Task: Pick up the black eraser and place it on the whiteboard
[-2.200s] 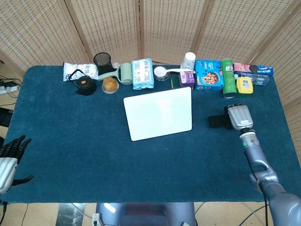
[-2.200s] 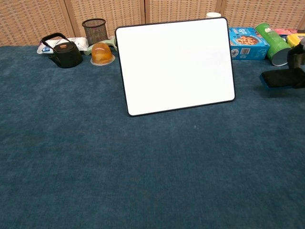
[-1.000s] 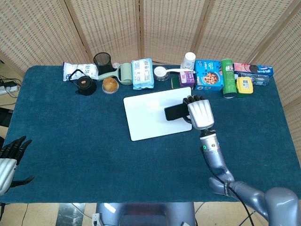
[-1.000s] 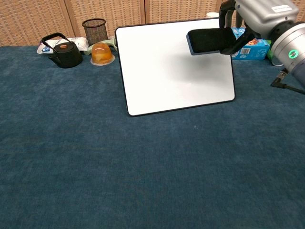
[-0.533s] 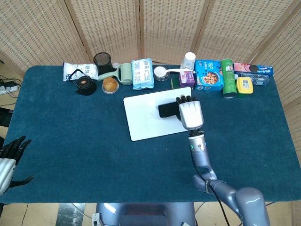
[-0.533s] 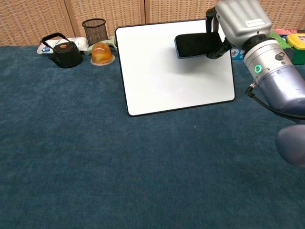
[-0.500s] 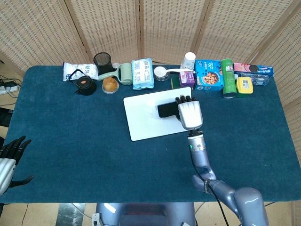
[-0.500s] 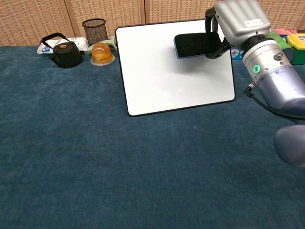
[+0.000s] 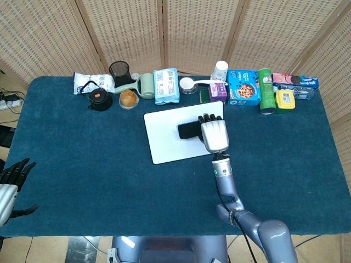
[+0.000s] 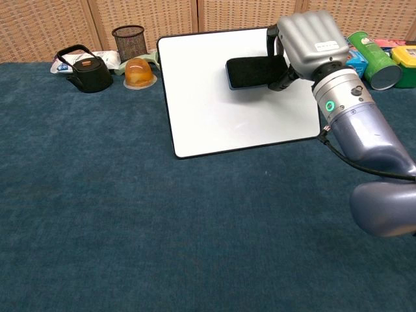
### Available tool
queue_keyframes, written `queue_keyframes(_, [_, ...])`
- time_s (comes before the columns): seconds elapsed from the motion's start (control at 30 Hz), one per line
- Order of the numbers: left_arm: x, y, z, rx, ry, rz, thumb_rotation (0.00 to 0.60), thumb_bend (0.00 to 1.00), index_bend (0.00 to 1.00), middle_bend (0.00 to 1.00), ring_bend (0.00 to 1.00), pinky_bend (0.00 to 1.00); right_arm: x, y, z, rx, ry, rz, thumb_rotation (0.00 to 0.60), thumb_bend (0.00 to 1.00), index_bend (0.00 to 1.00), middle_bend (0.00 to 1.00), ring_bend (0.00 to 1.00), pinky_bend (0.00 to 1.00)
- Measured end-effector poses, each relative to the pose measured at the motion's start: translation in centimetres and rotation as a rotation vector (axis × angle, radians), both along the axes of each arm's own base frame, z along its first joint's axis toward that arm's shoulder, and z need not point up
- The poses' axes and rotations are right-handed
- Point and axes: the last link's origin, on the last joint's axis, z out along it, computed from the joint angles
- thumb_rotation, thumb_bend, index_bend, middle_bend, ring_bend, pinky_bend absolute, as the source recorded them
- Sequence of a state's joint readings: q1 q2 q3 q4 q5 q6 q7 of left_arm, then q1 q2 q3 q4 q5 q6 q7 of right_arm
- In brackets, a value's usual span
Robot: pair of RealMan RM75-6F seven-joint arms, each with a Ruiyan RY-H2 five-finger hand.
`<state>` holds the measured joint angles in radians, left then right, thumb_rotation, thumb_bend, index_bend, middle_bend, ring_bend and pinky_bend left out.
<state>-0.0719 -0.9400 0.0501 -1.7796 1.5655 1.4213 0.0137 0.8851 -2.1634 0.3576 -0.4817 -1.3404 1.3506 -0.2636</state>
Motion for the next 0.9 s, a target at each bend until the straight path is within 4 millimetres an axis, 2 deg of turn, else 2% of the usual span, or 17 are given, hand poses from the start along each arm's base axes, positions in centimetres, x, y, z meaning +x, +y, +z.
queue_keyframes(0.07, [0.0, 0.0, 0.1, 0.004, -0.008, 0.003, 0.6, 0.06, 0.0, 0.0, 0.0, 0.08, -0.1, 0.0, -0.3, 0.004, -0.001, -0.008, 0.6, 0.29, 0.6, 0.53, 0.55, 0.66])
queue_keyframes(0.13, [-0.1, 0.0, 0.3, 0.008, -0.012, 0.006, 0.6, 0.06, 0.0, 0.0, 0.0, 0.08, -0.2, 0.1, -0.5, 0.011, -0.004, -0.018, 0.6, 0.28, 0.52, 0.45, 0.52, 0.65])
queue_keyframes(0.2, [-0.2, 0.1, 0.3, 0.008, -0.014, 0.006, 0.6, 0.06, 0.0, 0.0, 0.0, 0.08, -0.3, 0.1, -0.8, 0.024, -0.001, -0.021, 0.6, 0.26, 0.34, 0.34, 0.47, 0.62])
queue_keyframes(0.3, [-0.2, 0.1, 0.4, 0.009, -0.016, 0.004, 0.6, 0.06, 0.0, 0.0, 0.0, 0.08, -0.2, 0.3, -0.8, 0.025, -0.011, -0.005, 0.6, 0.21, 0.2, 0.28, 0.43, 0.59])
queue_keyframes(0.4, [-0.2, 0.0, 0.5, 0.01, -0.017, 0.001, 0.6, 0.06, 0.0, 0.0, 0.0, 0.08, -0.2, 0.5, -0.6, 0.015, -0.016, 0.019, 0.6, 0.15, 0.16, 0.26, 0.42, 0.57])
queue_keyframes(0.6, [-0.1, -0.1, 0.5, 0.011, -0.018, -0.004, 0.6, 0.06, 0.0, 0.0, 0.0, 0.08, -0.4, 0.8, -0.4, 0.006, -0.013, 0.035, 0.6, 0.1, 0.15, 0.25, 0.41, 0.56])
queue_keyframes(0.9, [-0.1, -0.1, 0.5, 0.01, -0.016, -0.003, 0.6, 0.06, 0.0, 0.0, 0.0, 0.08, -0.7, 1.1, -0.5, 0.006, -0.014, 0.032, 0.6, 0.09, 0.15, 0.25, 0.41, 0.56])
